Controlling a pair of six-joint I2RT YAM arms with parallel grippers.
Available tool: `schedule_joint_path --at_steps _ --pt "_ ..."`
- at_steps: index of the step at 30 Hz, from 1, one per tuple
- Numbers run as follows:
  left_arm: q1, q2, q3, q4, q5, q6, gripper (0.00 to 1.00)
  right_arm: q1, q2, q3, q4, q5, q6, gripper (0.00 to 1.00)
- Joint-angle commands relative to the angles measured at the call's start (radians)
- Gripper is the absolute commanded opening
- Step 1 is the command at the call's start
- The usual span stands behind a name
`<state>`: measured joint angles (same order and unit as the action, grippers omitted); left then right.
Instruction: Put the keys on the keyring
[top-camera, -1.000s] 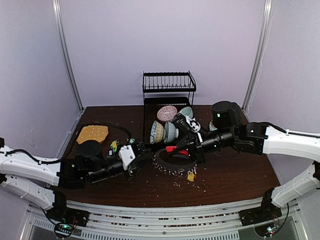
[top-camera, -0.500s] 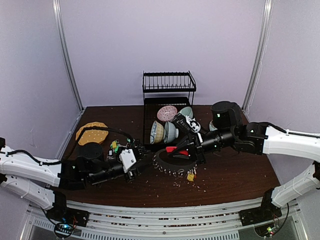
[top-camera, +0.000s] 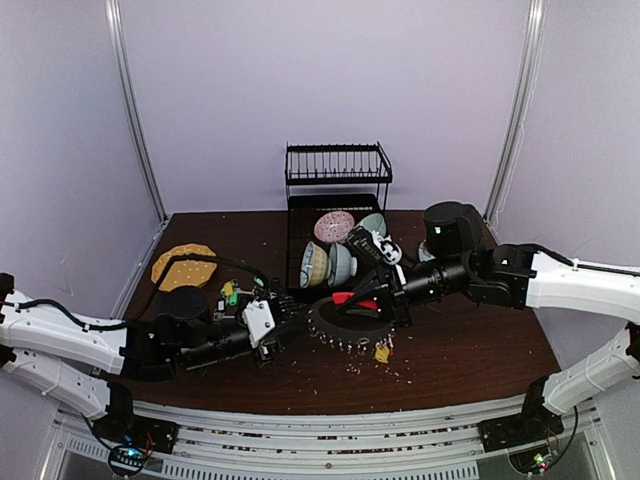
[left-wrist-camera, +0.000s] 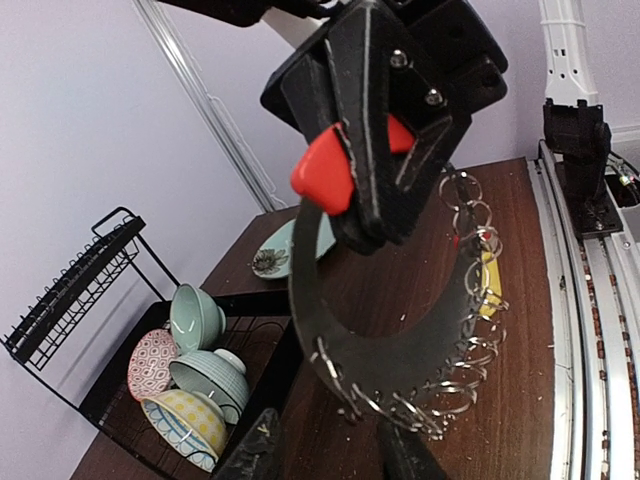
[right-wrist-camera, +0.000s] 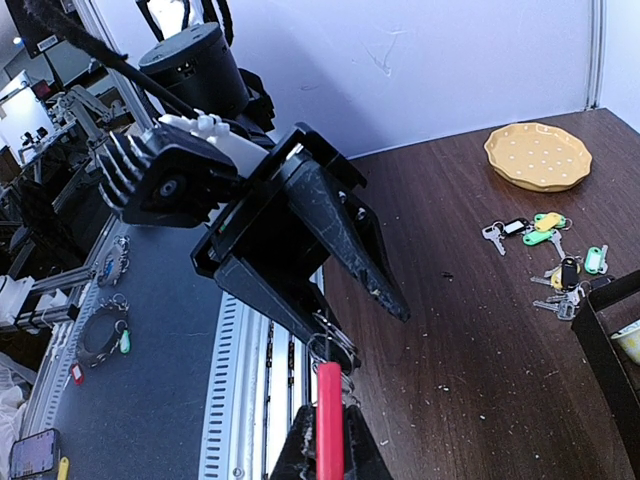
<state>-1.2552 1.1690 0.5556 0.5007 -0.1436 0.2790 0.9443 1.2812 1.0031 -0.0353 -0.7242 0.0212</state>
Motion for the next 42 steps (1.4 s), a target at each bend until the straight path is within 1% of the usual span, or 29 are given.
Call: schedule_joint_path --at_steps 1,5,13,18,22,28,34,37,42 --pt "-0.014 0.01 0.022 0.083 0.025 -0.01 0.34 0.0 -0.02 0.01 0.015 -0.016 -0.012 0.0" --pt "-0.016 0.008 0.02 0.119 0.015 -0.025 0.29 0.0 -0.023 0.004 0.011 -0.019 -0.012 0.0" --pt "-0.02 0.003 0.025 0.12 -0.064 -0.021 0.22 -0.001 -0.026 -0.003 0.014 -0.023 -0.01 0.0" --pt "-0.021 -0.026 0.011 0.115 -0.087 -0.009 0.22 -0.001 -0.029 -0.003 0.011 -0.024 -0.012 0.0" --pt "-0.023 -0.05 -0.004 0.123 -0.064 -0.013 0.24 -0.001 -0.026 -0.007 0.016 -0.026 -0.01 0.0" --pt "-0.026 -0.031 0.014 0.114 -0.063 -0.007 0.26 0.0 -0.02 -0.002 0.02 -0.033 -0.007 0.0" --pt "-0.029 -0.008 0.032 0.11 -0.086 0.007 0.22 0.0 -0.024 -0.002 0.013 -0.032 -0.007 0.0" --pt "-0.03 -0.015 0.032 0.114 -0.095 0.009 0.21 -0.001 -0.025 -0.002 0.005 -0.026 -0.01 0.0" --pt "-0.03 -0.035 0.014 0.118 -0.098 0.003 0.17 -0.001 -0.03 -0.003 0.01 -0.019 -0.01 0.0"
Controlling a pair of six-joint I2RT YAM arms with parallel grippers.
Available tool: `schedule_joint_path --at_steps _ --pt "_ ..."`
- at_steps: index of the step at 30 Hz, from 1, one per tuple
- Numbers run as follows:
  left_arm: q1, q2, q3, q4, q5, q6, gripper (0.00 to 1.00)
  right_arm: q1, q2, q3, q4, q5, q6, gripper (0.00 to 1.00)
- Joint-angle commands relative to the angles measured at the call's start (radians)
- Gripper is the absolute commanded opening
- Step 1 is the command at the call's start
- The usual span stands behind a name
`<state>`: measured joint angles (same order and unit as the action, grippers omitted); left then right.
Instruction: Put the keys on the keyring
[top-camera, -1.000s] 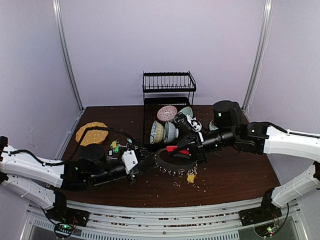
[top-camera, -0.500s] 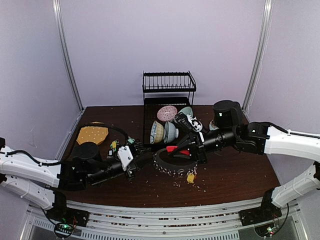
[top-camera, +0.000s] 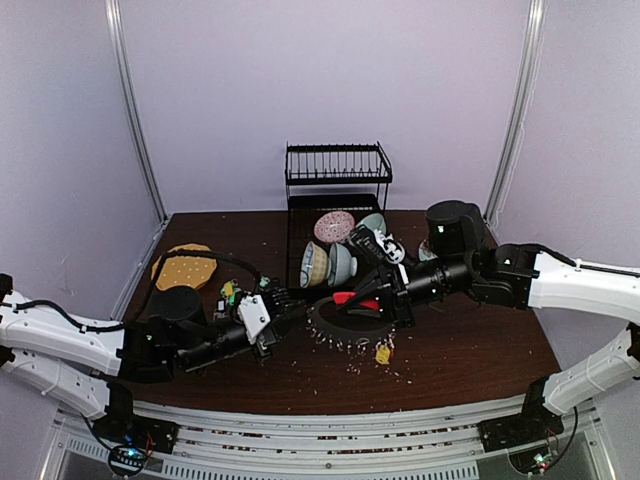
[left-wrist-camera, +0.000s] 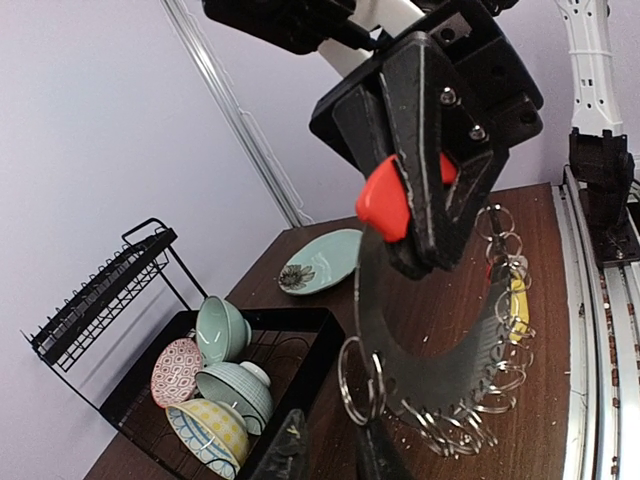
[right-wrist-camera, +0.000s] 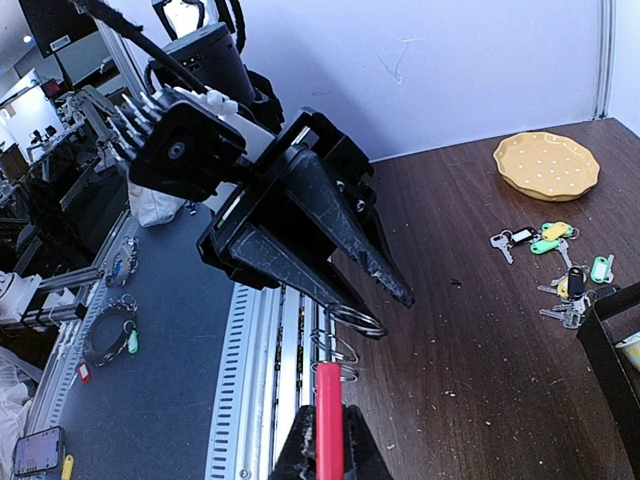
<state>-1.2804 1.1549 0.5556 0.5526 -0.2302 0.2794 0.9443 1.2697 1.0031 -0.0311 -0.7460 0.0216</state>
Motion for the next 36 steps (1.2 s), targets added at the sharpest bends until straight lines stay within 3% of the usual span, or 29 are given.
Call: schedule_joint_path --at_steps 1,4,8,12,18,24,36 --pt "-0.005 -0.022 0.014 0.063 -0.013 -0.001 0.17 -0.001 -0.018 -0.002 0.006 0.005 -0.009 0.0" --pt "-0.006 -0.019 0.019 0.053 -0.015 -0.006 0.18 -0.001 -0.014 -0.001 0.007 0.007 -0.006 0.0" --pt "-0.017 -0.01 0.028 0.048 -0.008 0.007 0.31 0.0 -0.012 0.0 0.01 0.013 -0.003 0.0" --pt "-0.027 0.005 0.037 0.051 -0.007 0.025 0.33 0.0 -0.012 0.0 0.009 0.014 -0.002 0.0" --pt "-0.036 0.017 0.048 0.061 -0.003 0.041 0.24 0.001 -0.008 0.0 0.002 0.016 -0.005 0.0" --pt "-0.044 0.012 0.045 0.063 -0.015 0.06 0.01 0.0 -0.001 0.003 -0.004 0.014 -0.01 0.0" --pt "-0.045 -0.078 -0.019 0.057 -0.091 0.023 0.0 -0.001 -0.008 0.008 -0.04 0.073 -0.022 0.0"
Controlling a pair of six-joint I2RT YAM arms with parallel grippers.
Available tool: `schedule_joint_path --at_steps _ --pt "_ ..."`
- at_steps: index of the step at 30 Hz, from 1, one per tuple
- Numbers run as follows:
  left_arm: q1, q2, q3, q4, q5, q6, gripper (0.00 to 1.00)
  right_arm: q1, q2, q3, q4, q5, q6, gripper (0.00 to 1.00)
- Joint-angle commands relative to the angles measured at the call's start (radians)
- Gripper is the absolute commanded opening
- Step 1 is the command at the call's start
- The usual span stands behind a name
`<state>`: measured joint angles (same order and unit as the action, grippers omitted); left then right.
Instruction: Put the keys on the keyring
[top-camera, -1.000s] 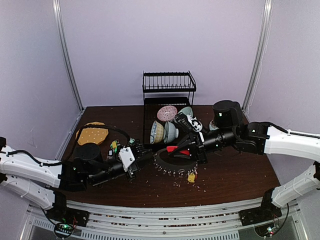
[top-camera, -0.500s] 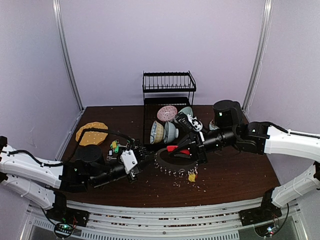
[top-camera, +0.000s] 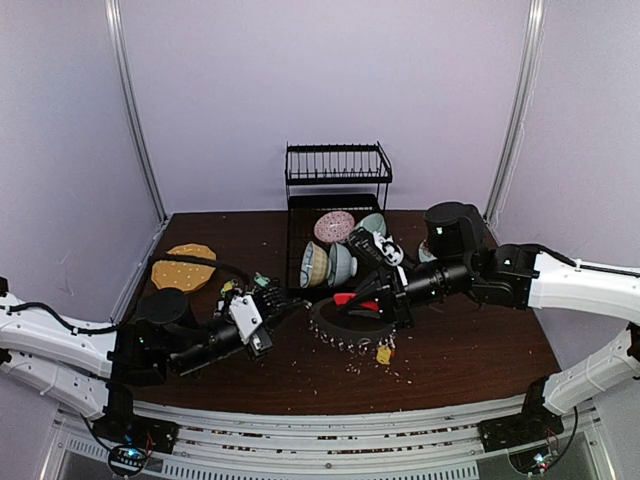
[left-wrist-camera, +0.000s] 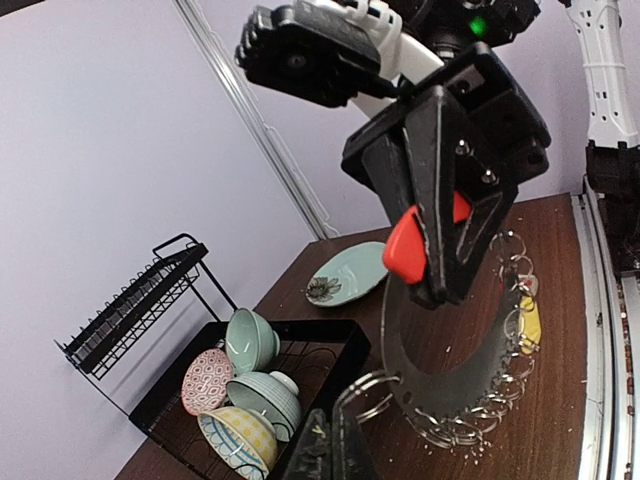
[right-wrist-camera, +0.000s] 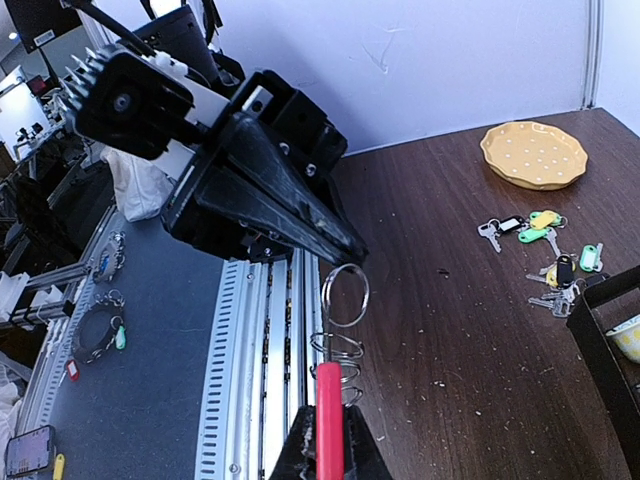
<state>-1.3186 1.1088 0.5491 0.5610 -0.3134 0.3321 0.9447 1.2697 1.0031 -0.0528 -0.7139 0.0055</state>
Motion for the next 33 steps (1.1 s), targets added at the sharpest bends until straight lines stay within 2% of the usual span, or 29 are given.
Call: schedule_joint_path --at_steps 1,8,11,15,17,22,27,33 --pt "-0.007 -0.034 -0.012 0.042 0.003 -0.037 0.0 -0.001 -0.007 0.011 -0.021 0.044 -0.006 0.0" --pt "-0.007 -0.011 0.006 -0.057 0.095 -0.035 0.0 -0.001 -0.004 0.02 -0.024 0.022 -0.006 0.0" --pt "-0.007 -0.009 0.02 -0.123 0.174 -0.035 0.13 -0.001 -0.007 0.028 -0.047 0.02 -0.02 0.0" --pt "-0.007 0.004 0.008 -0.112 0.098 -0.052 0.19 0.0 -0.004 0.038 -0.058 0.005 -0.026 0.0" --pt "-0.007 0.01 0.005 -0.089 0.051 -0.057 0.26 0.0 -0.003 0.039 -0.058 -0.001 -0.025 0.0" --pt "-0.006 0.016 -0.001 -0.016 -0.024 -0.056 0.23 0.0 -0.003 0.037 -0.051 -0.008 -0.021 0.0" --pt "-0.007 0.042 0.008 -0.002 0.023 -0.055 0.25 -0.001 -0.004 0.032 -0.041 -0.009 -0.018 0.0" --pt "-0.007 0.063 0.011 -0.01 0.082 -0.055 0.32 0.0 -0.004 0.032 -0.038 -0.009 -0.018 0.0"
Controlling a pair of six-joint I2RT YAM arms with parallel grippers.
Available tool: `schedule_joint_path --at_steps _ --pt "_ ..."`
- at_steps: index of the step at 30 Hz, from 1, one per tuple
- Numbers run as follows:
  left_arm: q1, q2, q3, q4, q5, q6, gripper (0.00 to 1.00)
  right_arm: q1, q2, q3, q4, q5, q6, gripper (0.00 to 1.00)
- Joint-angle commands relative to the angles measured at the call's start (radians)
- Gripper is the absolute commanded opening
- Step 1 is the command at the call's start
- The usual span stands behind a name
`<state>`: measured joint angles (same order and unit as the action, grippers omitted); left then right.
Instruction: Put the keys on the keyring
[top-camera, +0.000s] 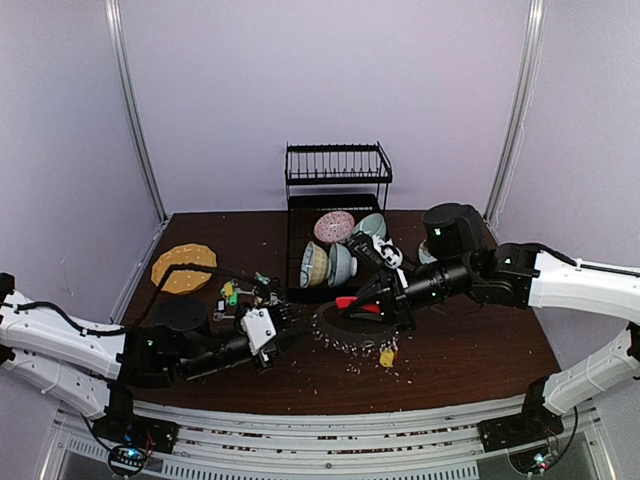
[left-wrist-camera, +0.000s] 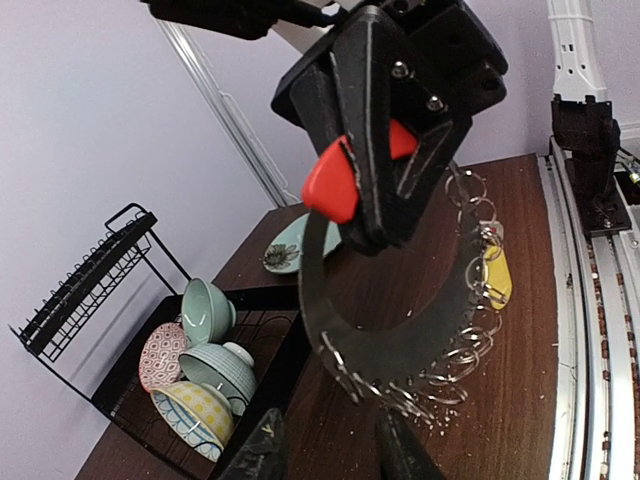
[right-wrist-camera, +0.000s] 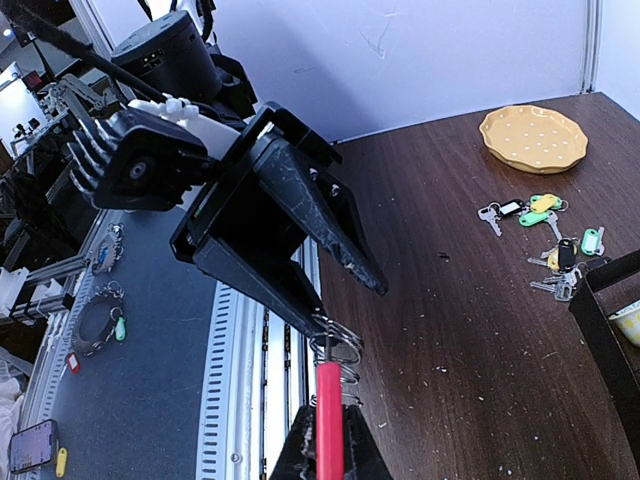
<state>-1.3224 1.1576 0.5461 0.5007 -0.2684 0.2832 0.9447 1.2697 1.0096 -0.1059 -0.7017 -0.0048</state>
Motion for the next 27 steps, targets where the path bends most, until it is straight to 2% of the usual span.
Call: schedule_joint_path --at_steps 1,4,9,17,22,27 --pt "-0.003 0.015 0.014 0.049 0.036 -0.006 0.33 -0.001 -0.004 0.025 0.015 -0.021 -0.008 0.0" --pt "-0.003 0.02 0.024 0.052 0.024 -0.006 0.33 0.0 -0.006 0.025 0.015 -0.022 -0.006 0.0" --pt "-0.003 0.04 0.055 0.054 -0.01 0.0 0.23 -0.001 -0.008 0.02 0.021 -0.023 -0.002 0.0" --pt "-0.003 0.034 0.059 0.1 -0.053 0.01 0.21 -0.001 -0.01 0.01 0.03 -0.03 0.003 0.0" --pt "-0.003 0.014 0.052 0.095 -0.053 0.02 0.12 0.0 -0.01 0.007 0.029 -0.031 0.002 0.0" --pt "-0.003 -0.008 0.036 0.085 -0.022 0.01 0.16 0.0 -0.014 0.007 0.033 -0.027 0.001 0.0"
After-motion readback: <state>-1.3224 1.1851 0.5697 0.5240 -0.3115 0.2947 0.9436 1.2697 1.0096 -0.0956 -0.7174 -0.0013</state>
